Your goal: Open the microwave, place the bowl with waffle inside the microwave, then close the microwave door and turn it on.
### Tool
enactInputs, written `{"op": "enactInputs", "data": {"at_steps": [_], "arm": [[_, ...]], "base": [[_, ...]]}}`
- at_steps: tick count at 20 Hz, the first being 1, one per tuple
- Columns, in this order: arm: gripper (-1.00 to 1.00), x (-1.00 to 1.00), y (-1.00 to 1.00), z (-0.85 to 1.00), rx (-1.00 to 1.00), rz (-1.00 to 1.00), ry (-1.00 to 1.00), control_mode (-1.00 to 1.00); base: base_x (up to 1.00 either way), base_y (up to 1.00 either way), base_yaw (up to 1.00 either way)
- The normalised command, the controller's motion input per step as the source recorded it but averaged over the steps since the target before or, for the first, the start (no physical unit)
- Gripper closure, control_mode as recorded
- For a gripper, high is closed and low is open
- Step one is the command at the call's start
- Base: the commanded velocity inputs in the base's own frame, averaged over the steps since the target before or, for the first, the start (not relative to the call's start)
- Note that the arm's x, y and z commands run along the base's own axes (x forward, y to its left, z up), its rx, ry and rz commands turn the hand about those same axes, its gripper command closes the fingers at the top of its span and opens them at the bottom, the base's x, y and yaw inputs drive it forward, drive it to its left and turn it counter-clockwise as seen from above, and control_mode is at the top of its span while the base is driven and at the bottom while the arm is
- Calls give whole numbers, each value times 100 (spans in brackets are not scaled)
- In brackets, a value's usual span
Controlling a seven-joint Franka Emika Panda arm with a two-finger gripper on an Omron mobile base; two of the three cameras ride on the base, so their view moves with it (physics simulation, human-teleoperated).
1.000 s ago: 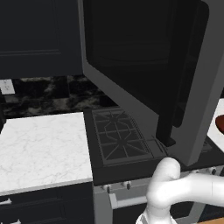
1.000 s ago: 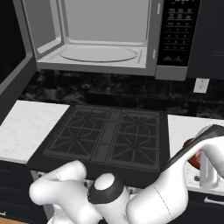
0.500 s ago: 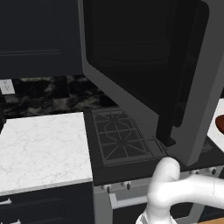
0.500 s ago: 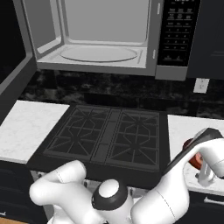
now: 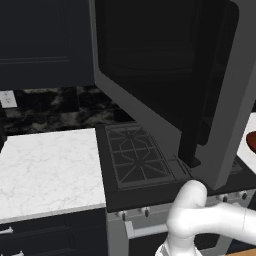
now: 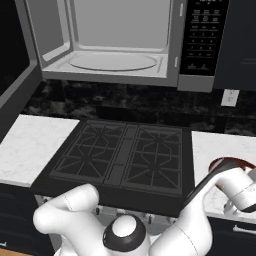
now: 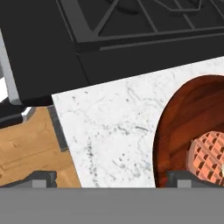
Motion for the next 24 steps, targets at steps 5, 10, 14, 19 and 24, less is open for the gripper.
{"op": "enactInputs", "data": {"at_steps": [5,10,14,19,24], "arm": [[-100,40,-8,-21,-5,-4,0,-100],[-100,35,-15,-16,-1,0,0,-100],[-100,37,-18,-17,0,0,0,-100],[-100,36,-12,-21,-2,0,0,-100],[100,30,-3,-23,-8,0,-2,-100]], "base": [[0,0,0],[0,0,0],[0,0,0],[0,0,0],[0,0,0]]}}
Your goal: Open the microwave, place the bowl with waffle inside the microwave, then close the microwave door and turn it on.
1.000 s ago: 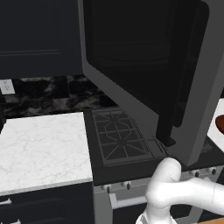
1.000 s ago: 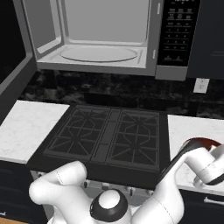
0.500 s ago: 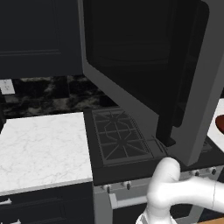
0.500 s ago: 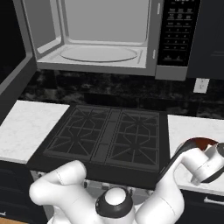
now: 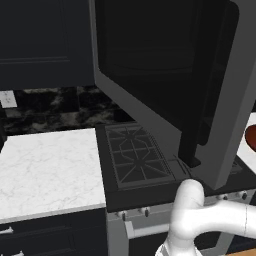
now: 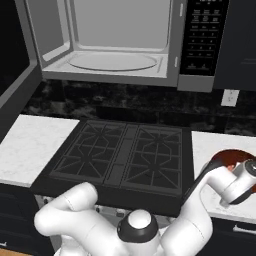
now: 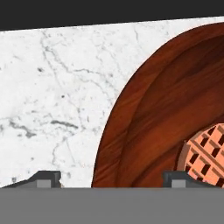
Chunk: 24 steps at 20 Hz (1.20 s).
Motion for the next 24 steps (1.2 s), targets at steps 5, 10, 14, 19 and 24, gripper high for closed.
{"op": "enactInputs", "data": {"at_steps": [5,10,14,19,24], "arm": [[100,13,-2,-13,-10,-2,-7,-100],[100,-38,-1,16,-17,-2,-27,-100],[100,-57,0,35,-18,0,-32,-100],[100,-74,0,62,-19,2,-35,-100],[100,-80,24,83,-25,19,-32,-100]], "base": [[0,0,0],[0,0,0],[0,0,0],[0,0,0],[0,0,0]]}}
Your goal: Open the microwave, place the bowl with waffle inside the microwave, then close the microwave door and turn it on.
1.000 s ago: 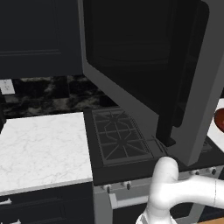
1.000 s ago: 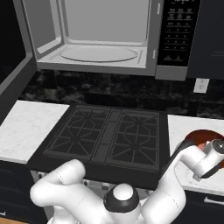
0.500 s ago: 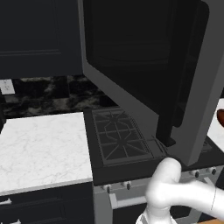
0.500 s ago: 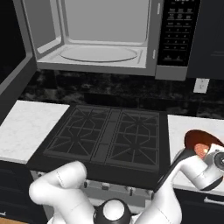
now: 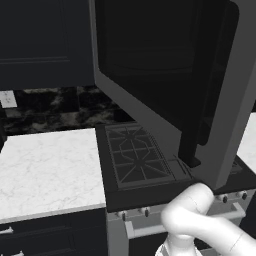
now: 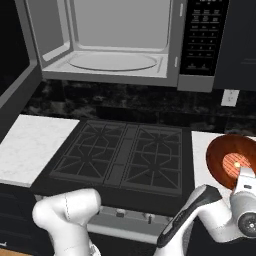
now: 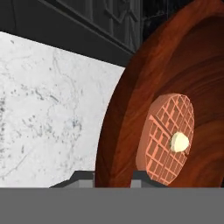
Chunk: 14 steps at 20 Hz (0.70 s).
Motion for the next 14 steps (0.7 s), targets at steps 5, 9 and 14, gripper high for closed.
{"op": "enactInputs", "data": {"at_steps": [5,9,14], "arm": [[100,-72,51,80,-22,42,-18,-100],[100,-56,69,73,-21,54,-6,-100],[100,-30,97,77,-23,57,0,-100]], "base": [[0,0,0],[0,0,0],[0,0,0]]}}
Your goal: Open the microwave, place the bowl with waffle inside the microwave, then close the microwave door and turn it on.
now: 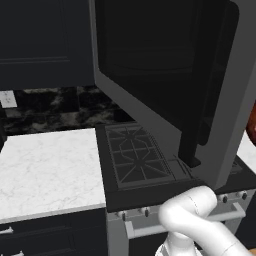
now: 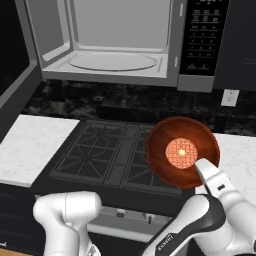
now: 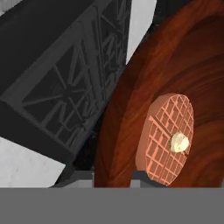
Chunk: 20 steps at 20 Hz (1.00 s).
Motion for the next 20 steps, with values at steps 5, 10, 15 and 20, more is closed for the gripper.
{"op": "enactInputs", "data": {"at_steps": [5,10,15,20], "arm": [[100,-26,100,70,-18,19,-5,-100],[100,-5,100,58,-8,-1,-8,-100],[100,3,100,44,-11,-8,-15,-100],[100,18,100,44,1,-1,8,-100]], "base": [[0,0,0],[0,0,0],[0,0,0],[0,0,0]]}}
